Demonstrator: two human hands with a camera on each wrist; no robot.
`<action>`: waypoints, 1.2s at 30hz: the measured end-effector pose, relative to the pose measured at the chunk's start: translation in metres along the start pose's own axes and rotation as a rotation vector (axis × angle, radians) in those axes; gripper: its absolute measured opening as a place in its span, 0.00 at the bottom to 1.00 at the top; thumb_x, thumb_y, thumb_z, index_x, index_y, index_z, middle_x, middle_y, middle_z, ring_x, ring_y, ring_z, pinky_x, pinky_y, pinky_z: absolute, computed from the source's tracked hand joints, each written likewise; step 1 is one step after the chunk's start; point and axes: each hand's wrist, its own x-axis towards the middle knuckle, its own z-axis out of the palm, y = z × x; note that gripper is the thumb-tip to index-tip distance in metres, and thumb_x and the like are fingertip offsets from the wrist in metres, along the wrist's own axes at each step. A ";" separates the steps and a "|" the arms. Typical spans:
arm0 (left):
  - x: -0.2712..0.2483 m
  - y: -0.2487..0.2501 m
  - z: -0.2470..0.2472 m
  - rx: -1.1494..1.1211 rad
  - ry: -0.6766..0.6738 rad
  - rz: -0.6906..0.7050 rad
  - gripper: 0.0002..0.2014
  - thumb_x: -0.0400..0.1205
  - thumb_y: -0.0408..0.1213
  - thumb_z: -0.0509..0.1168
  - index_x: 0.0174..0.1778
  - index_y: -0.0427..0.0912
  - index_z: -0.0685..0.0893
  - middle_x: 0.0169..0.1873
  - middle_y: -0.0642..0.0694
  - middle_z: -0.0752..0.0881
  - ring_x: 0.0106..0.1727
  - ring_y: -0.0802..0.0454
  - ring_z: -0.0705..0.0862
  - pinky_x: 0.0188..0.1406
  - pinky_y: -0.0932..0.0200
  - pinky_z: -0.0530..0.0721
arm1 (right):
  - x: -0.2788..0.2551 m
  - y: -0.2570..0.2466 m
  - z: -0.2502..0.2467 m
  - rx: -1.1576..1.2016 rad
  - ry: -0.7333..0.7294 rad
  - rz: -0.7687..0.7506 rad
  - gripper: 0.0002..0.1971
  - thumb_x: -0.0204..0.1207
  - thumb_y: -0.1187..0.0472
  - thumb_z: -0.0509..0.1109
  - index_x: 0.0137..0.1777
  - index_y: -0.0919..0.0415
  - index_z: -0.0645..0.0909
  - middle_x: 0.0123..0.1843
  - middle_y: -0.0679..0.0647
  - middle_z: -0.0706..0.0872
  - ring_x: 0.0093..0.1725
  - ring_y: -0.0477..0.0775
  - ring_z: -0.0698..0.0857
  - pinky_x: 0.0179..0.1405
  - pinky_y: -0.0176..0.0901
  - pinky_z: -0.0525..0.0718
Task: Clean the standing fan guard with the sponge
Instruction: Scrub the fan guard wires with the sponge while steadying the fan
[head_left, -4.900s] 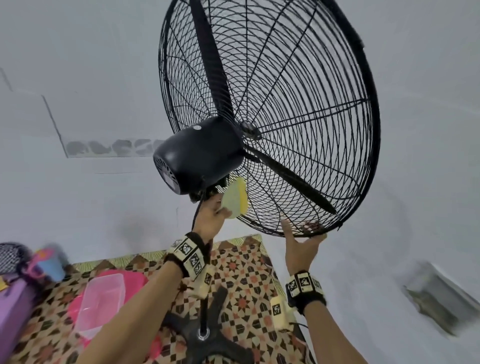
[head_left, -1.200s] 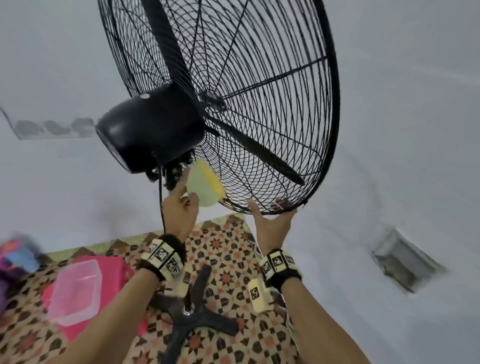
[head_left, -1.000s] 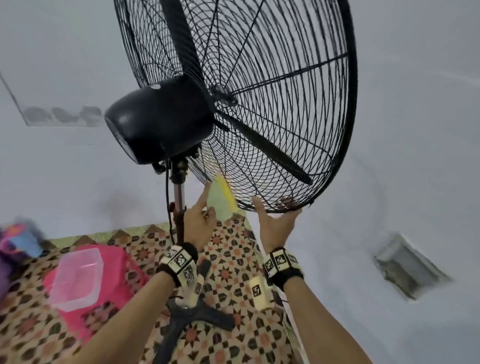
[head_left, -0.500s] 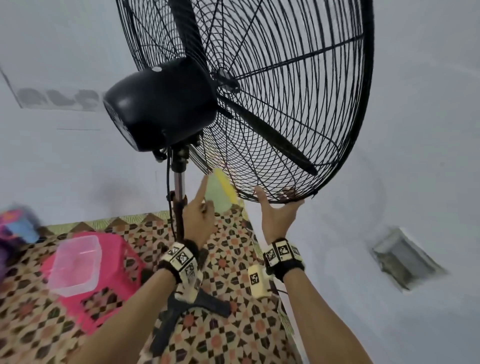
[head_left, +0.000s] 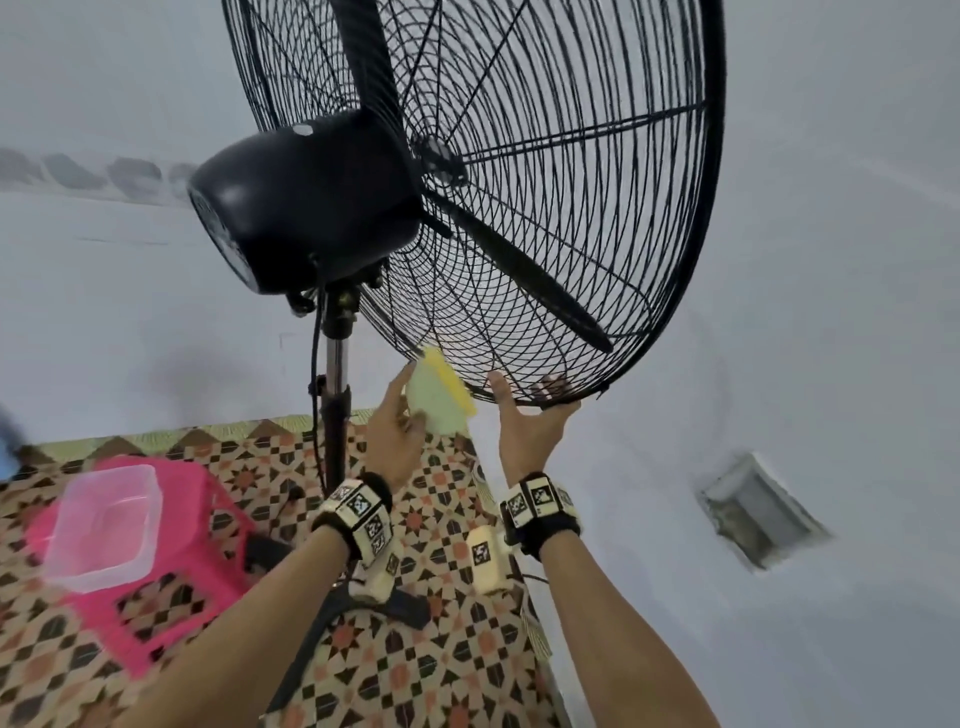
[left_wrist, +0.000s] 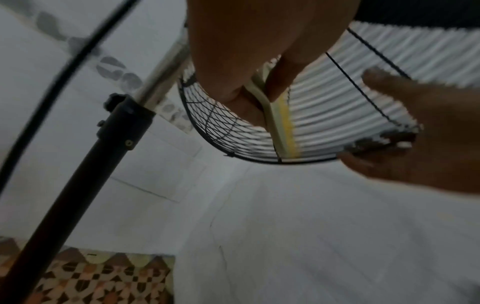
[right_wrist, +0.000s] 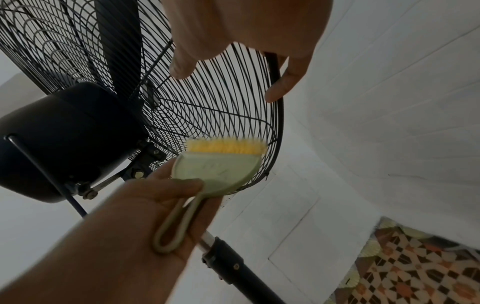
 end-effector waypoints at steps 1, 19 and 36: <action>-0.002 -0.001 0.006 0.039 -0.043 0.005 0.32 0.88 0.31 0.61 0.89 0.54 0.66 0.62 0.44 0.85 0.45 0.55 0.86 0.43 0.52 0.93 | 0.000 0.001 -0.001 0.006 0.005 0.008 0.60 0.62 0.39 0.90 0.88 0.46 0.56 0.84 0.45 0.72 0.80 0.44 0.72 0.86 0.49 0.69; -0.026 -0.044 0.043 0.234 -0.233 -0.126 0.30 0.89 0.28 0.61 0.88 0.50 0.69 0.57 0.41 0.89 0.47 0.44 0.87 0.47 0.55 0.90 | 0.005 0.006 -0.002 -0.064 -0.048 0.053 0.67 0.57 0.29 0.86 0.90 0.45 0.49 0.84 0.48 0.71 0.82 0.50 0.72 0.85 0.52 0.70; 0.024 -0.040 0.085 0.001 -0.307 -0.454 0.26 0.86 0.25 0.64 0.81 0.36 0.70 0.61 0.35 0.87 0.53 0.34 0.88 0.49 0.42 0.90 | 0.008 0.010 -0.010 -0.140 -0.106 -0.032 0.59 0.71 0.44 0.85 0.90 0.55 0.48 0.80 0.45 0.70 0.80 0.45 0.71 0.71 0.20 0.68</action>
